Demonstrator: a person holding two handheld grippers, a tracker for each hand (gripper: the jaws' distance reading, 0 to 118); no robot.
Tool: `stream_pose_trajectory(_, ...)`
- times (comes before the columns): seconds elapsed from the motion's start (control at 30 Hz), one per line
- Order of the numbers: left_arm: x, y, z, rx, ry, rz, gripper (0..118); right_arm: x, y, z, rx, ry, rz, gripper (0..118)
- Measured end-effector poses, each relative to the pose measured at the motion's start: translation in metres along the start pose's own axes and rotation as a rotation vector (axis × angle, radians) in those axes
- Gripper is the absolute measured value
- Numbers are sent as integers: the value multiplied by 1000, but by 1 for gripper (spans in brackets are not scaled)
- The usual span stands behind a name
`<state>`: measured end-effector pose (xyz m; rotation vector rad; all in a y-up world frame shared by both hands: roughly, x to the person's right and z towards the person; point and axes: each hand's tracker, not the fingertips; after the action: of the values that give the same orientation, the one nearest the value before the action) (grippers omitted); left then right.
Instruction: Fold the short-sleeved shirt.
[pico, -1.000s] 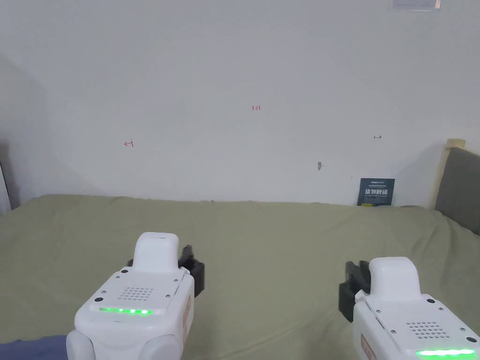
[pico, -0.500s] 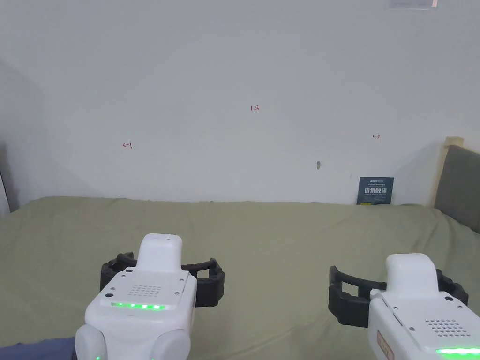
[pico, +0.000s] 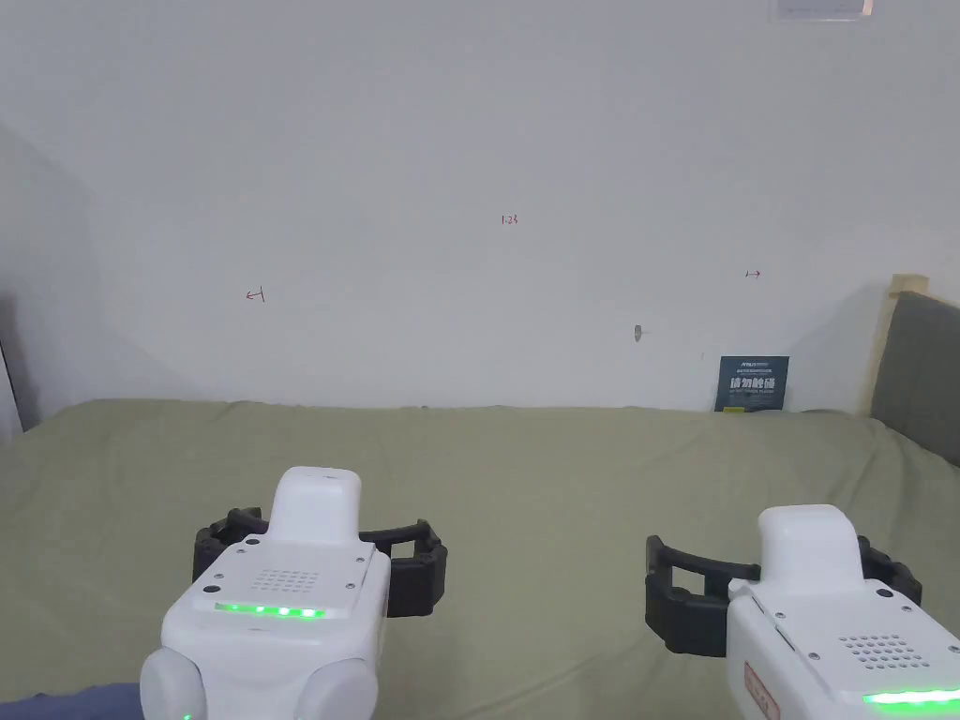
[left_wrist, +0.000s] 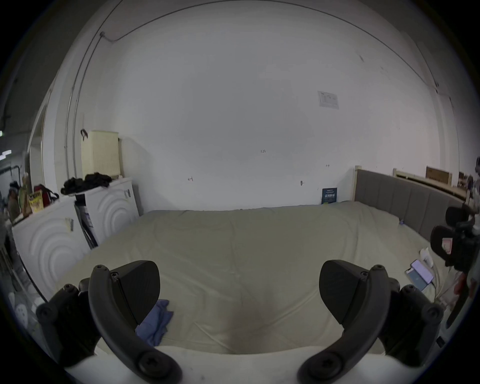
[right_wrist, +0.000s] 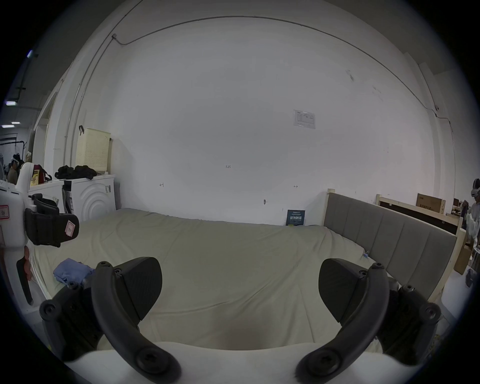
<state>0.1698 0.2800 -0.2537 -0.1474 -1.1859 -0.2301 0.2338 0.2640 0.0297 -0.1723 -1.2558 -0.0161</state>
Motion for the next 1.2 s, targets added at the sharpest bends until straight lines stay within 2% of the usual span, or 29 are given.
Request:
stream_pose_trajectory(0.1, -1, 2, 4, 23, -2, -7, 118, 0, 0, 0, 0, -4, 2, 118)
stream_pose_trajectory(0.27, -14, 9, 4, -19, -64, 97, 118, 2, 1, 1, -6, -1, -8, 118)
stream_pose_trajectory(0.37, -16, 10, 5, -9, -57, 104, 118, 3, 0, 2, -3, 2, -7, 118)
stream_pose_trajectory(0.73, -7, 11, 8, -22, -53, 60, 118, -2, 4, 3, 8, 15, 2, 118)
stream_pose_trajectory(0.87, -4, 12, 9, -53, -5, 46, 118, -4, 6, 4, 10, 22, 10, 118)
stream_pose_trajectory(0.97, -5, 7, 12, 79, 36, 46, 118, -6, 6, 4, 10, 25, 13, 118)
stream_pose_trajectory(1.03, -6, 11, 10, 25, -28, 12, 118, -6, 6, 4, 12, 28, 13, 118)
stream_pose_trajectory(1.1, -12, 13, 14, 8, -116, 113, 118, -6, 6, 5, 9, 28, 13, 118)
stream_pose_trajectory(1.2, -13, 14, 18, 27, -90, 110, 118, -6, 6, 5, 11, 27, 9, 118)
